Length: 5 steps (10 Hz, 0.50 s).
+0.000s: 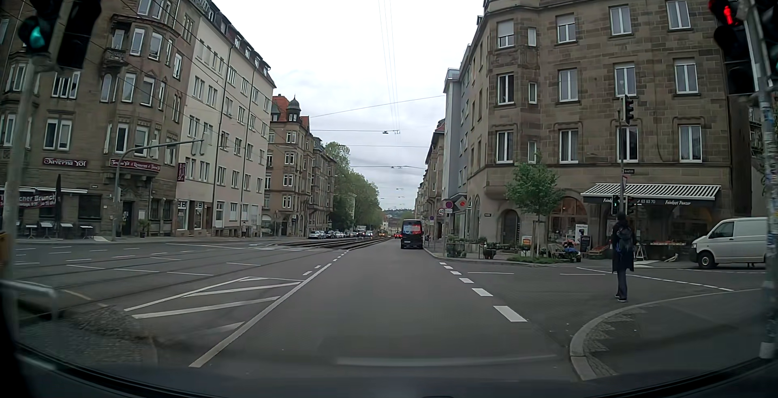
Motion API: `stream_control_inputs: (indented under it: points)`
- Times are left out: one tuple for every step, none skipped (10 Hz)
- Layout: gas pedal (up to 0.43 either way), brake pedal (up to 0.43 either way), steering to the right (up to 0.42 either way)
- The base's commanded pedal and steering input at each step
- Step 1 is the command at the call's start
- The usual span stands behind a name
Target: Follow the waypoints while adhering to traffic rules and regulations
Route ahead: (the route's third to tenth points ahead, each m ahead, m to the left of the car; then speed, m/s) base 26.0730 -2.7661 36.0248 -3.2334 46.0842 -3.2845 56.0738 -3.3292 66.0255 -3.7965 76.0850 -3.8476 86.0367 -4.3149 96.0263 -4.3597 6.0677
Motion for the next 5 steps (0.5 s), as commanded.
stream_control_inputs:
  points:
    - [0.358,0.000,-0.005]
    - [0.350,0.000,-0.008]
    - [0.350,0.000,-0.010]
    - [0.339,0.000,-0.011]
    - [0.331,0.000,-0.011]
